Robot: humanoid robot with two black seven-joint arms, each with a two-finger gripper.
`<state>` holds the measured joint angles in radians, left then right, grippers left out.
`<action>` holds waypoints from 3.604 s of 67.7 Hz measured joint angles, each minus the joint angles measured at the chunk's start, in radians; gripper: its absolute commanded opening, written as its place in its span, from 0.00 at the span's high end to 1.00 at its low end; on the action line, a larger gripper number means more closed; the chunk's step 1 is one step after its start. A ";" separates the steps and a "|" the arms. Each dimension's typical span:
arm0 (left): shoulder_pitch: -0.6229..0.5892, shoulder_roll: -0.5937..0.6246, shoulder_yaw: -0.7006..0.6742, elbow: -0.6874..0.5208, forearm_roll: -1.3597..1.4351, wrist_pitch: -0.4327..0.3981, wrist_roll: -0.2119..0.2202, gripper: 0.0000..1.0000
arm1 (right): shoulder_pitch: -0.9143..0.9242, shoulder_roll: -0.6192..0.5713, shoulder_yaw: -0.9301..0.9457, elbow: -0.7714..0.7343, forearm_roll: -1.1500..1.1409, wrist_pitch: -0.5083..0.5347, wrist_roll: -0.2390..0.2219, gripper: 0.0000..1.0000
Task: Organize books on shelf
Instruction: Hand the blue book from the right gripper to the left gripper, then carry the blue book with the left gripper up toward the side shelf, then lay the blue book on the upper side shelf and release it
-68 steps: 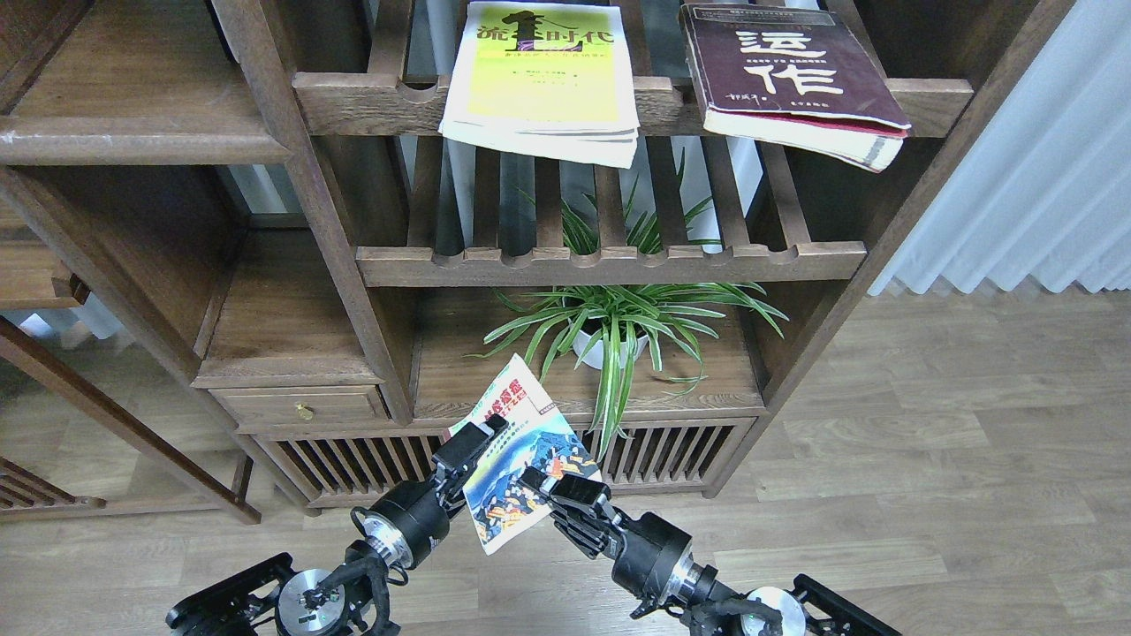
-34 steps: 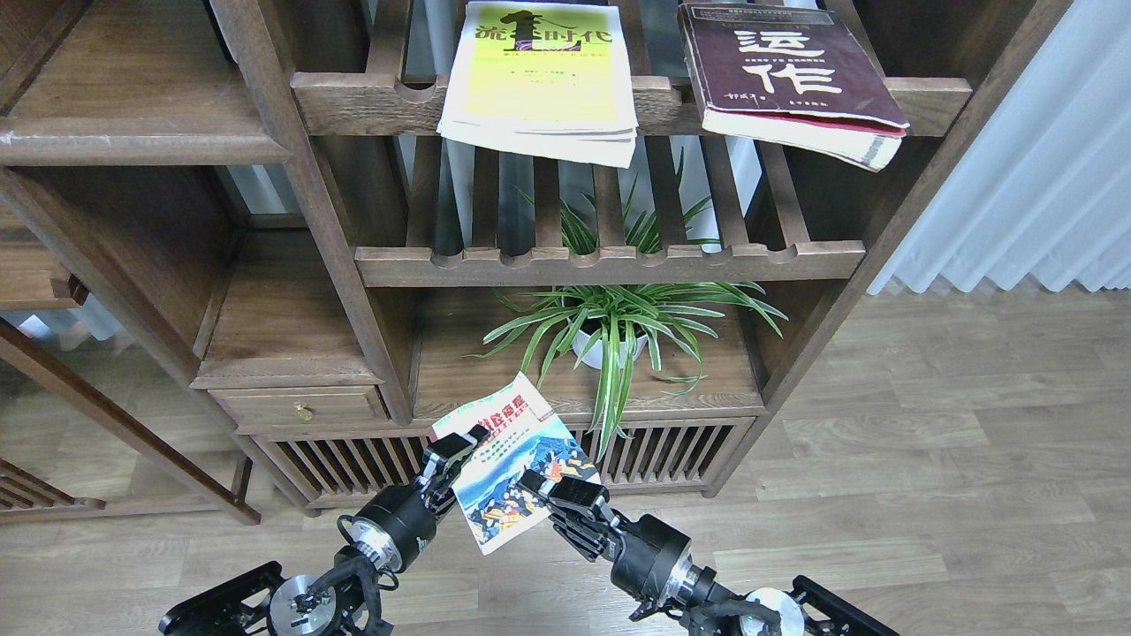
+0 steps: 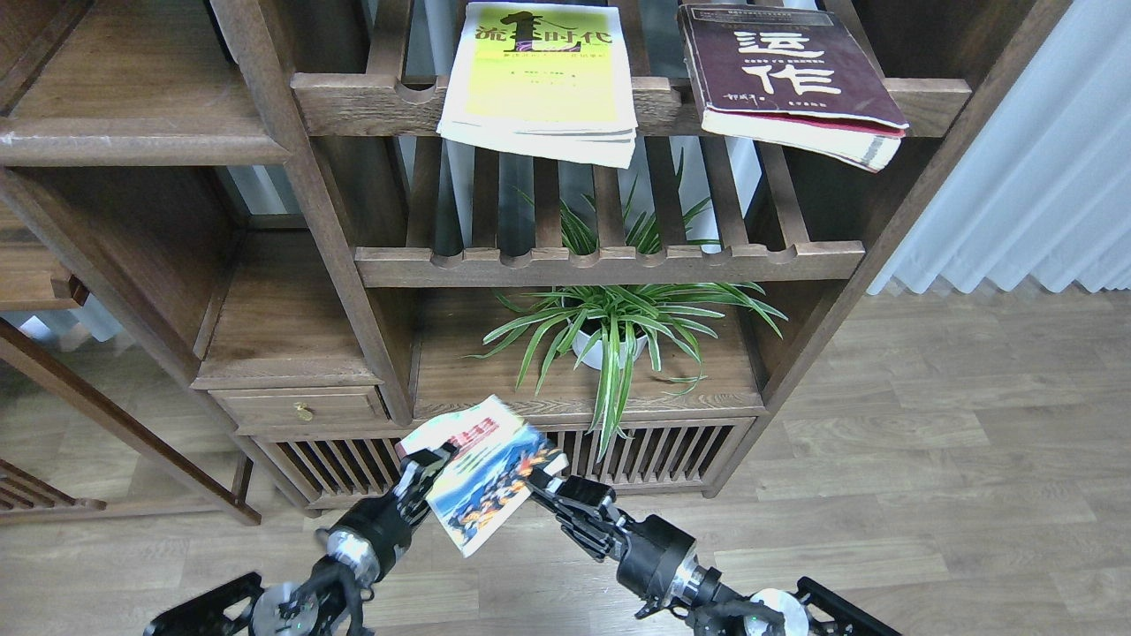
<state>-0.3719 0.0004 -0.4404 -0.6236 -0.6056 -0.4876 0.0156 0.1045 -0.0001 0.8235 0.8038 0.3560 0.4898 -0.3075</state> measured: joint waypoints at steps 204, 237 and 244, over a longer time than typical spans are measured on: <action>-0.345 1.295 -0.318 -0.512 0.084 -0.001 0.213 0.98 | 0.106 0.000 0.032 -0.203 0.005 -0.001 0.045 0.01; -0.854 1.005 0.075 -0.267 0.078 -0.001 0.215 0.99 | 0.108 0.000 0.035 -0.199 0.007 -0.001 0.046 0.01; -0.859 0.990 0.079 -0.263 0.073 -0.001 0.215 0.99 | 0.109 0.000 0.036 -0.199 0.008 -0.001 0.047 0.01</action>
<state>-1.2309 0.9906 -0.3616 -0.8871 -0.5322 -0.4885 0.2302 0.2131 0.0000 0.8590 0.6044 0.3636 0.4888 -0.2608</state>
